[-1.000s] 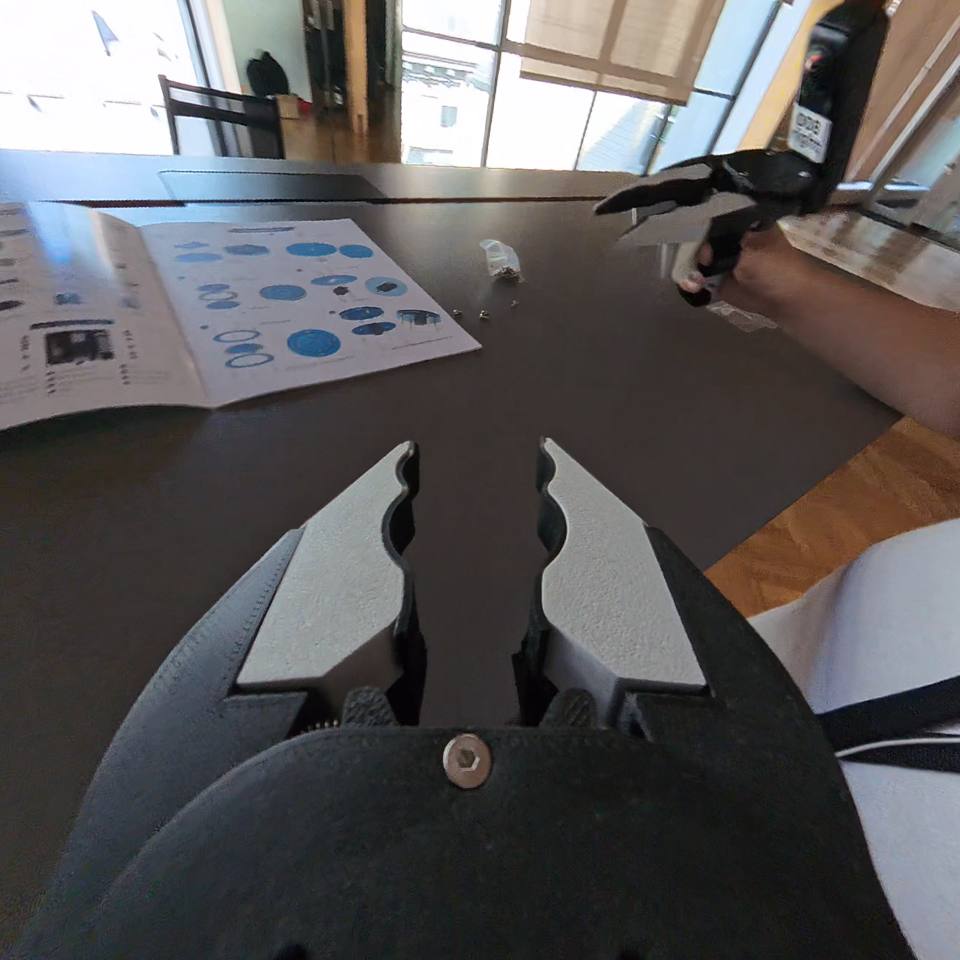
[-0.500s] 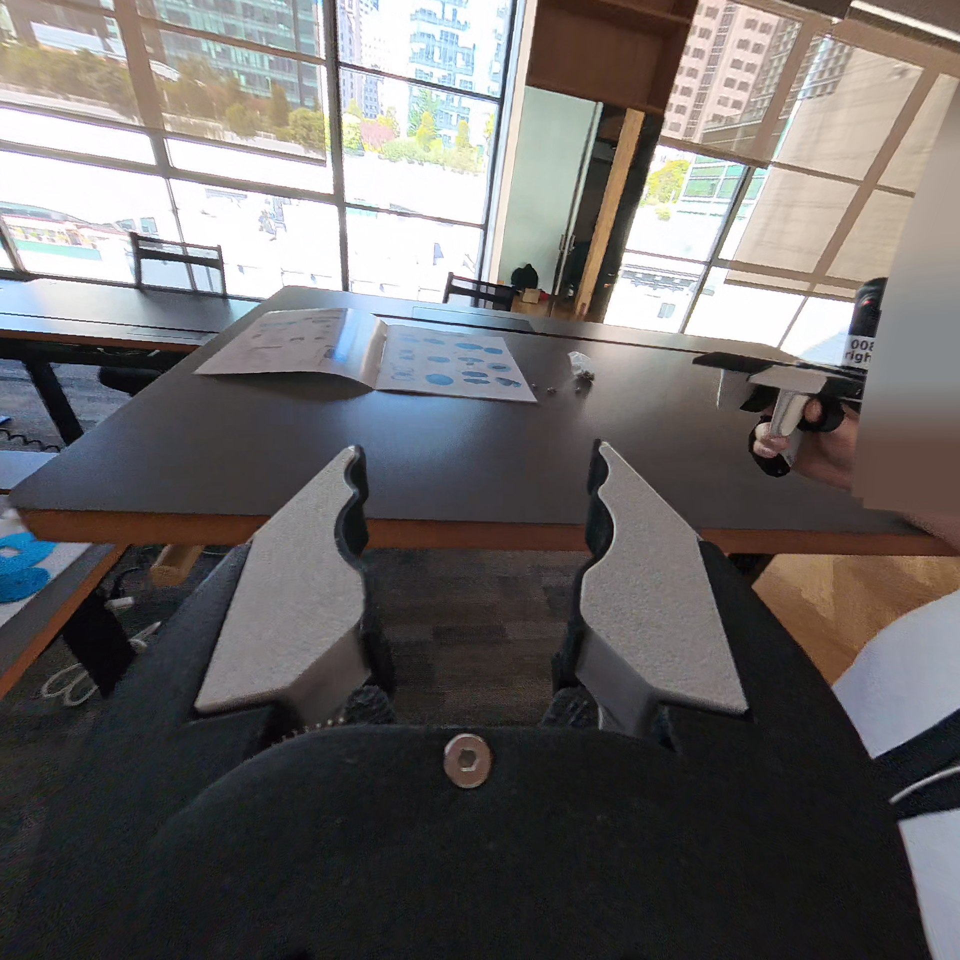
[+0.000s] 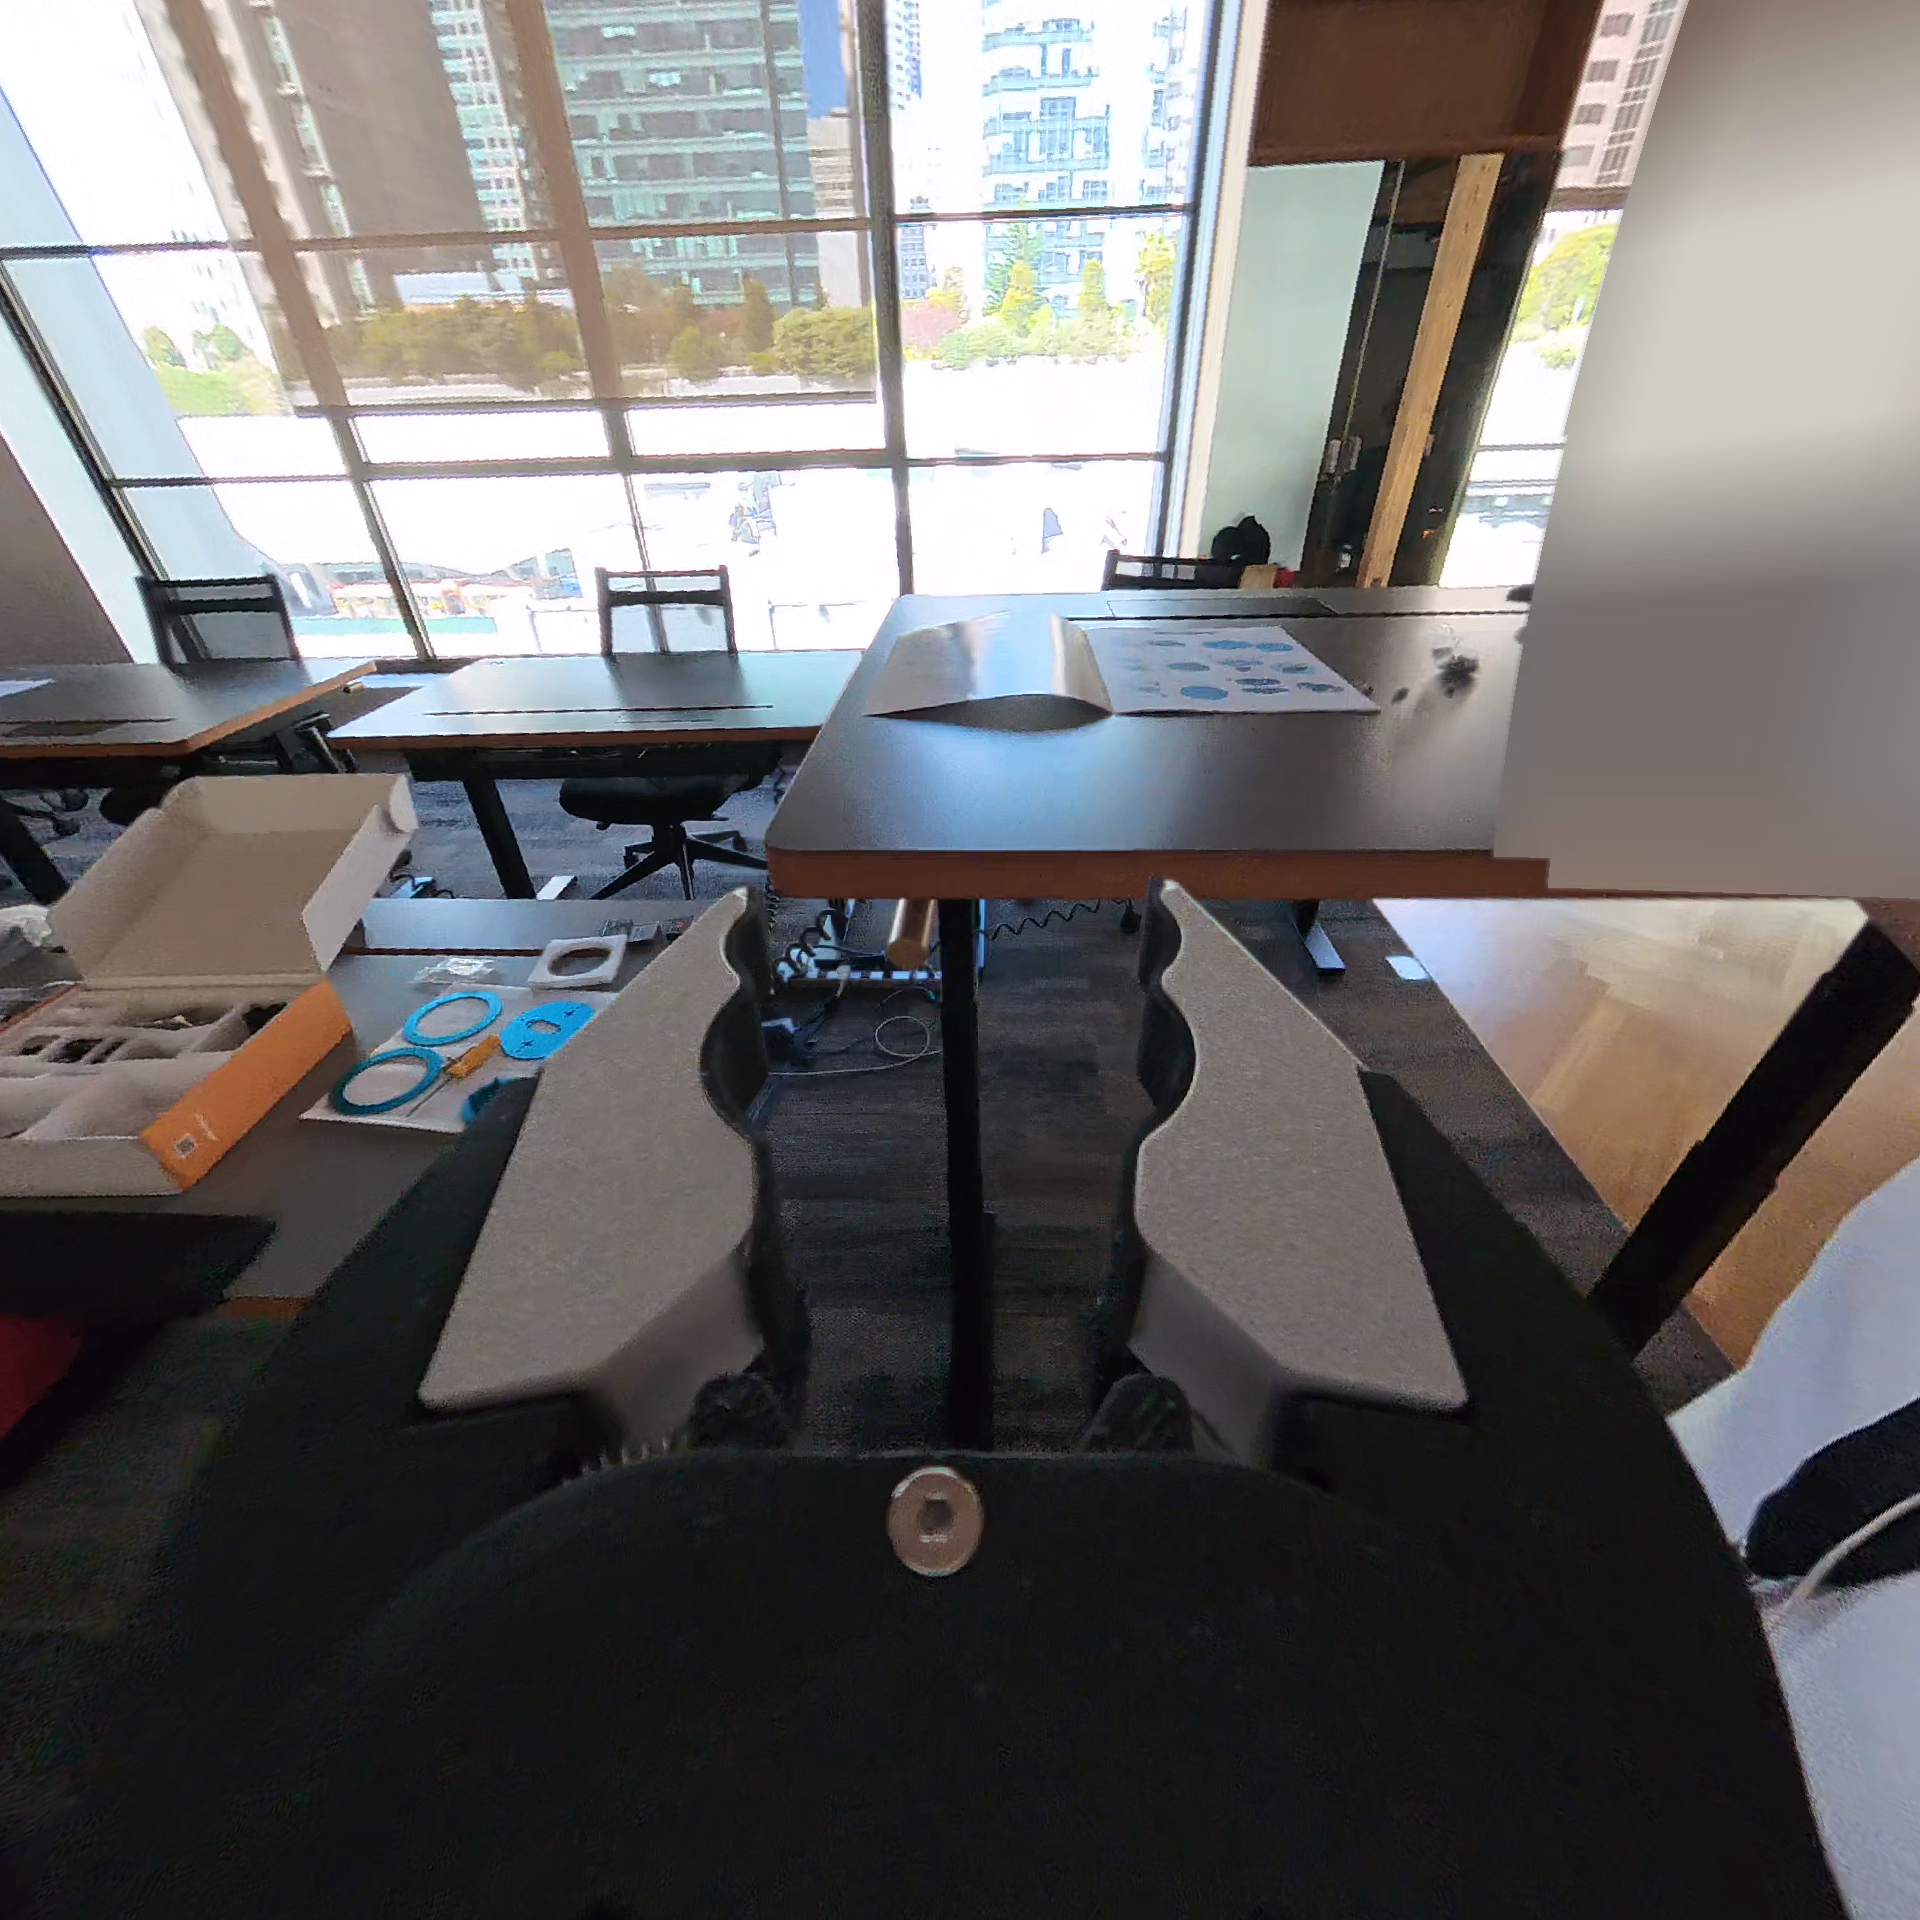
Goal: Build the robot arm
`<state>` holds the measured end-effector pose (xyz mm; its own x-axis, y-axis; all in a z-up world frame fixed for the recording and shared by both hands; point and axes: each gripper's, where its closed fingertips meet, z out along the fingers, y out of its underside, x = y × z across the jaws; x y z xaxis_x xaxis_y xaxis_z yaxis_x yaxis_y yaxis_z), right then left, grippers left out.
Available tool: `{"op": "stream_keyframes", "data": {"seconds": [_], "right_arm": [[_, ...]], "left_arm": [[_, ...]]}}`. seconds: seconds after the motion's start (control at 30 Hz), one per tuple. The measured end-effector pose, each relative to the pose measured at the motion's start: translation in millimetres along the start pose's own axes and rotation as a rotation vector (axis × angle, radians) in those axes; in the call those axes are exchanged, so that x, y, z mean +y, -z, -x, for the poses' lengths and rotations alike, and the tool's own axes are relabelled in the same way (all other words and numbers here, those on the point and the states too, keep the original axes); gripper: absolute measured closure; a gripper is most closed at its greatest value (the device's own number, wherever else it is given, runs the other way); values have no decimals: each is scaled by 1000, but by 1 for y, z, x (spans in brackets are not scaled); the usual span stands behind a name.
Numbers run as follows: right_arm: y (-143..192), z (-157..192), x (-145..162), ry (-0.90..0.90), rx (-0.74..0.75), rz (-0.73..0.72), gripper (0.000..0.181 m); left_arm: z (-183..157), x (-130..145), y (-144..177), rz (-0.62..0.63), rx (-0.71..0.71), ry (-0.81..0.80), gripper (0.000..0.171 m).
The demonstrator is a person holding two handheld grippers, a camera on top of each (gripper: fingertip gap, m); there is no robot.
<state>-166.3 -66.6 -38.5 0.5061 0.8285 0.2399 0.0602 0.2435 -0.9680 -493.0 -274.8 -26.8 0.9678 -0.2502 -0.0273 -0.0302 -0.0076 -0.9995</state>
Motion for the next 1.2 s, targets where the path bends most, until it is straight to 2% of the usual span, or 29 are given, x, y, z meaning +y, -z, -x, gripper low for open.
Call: {"op": "stream_keyframes", "data": {"seconds": [0.07,0.13,0.23,0.4,0.47,0.53,0.6,0.7,0.83,0.9,0.97,1.07,1.13,1.2], "right_arm": [[-26,21,-4,28,72,-22,152],[-55,46,-11,31,113,-49,164],[-102,82,-23,-11,97,-55,181],[-172,104,-50,28,32,-25,181],[-188,102,-62,46,26,-27,181],[-191,99,-70,64,35,-35,181],[-179,89,-72,88,74,-29,181],[-137,53,-65,166,193,46,181],[-51,-36,-73,295,360,168,181],[-11,-85,-66,245,381,267,181],[20,-120,-36,157,316,406,181],[54,-170,20,104,271,579,167],[70,-195,61,76,209,705,156],[78,-216,93,36,146,781,155]], "left_arm": [[34,7,23,-13,42,-10,106],[69,14,40,-1,82,19,110],[110,32,59,91,132,87,109],[146,50,82,117,137,127,111],[152,50,84,81,122,152,112],[153,46,80,40,133,148,116],[154,41,70,33,139,121,118],[150,37,46,44,162,80,117],[129,35,-4,55,145,28,117],[117,26,-39,18,120,45,116],[92,10,-77,-41,177,100,116],[44,-21,-128,-106,314,187,117],[13,-39,-157,-141,370,198,117],[-13,-51,-184,-165,385,163,117]]}}
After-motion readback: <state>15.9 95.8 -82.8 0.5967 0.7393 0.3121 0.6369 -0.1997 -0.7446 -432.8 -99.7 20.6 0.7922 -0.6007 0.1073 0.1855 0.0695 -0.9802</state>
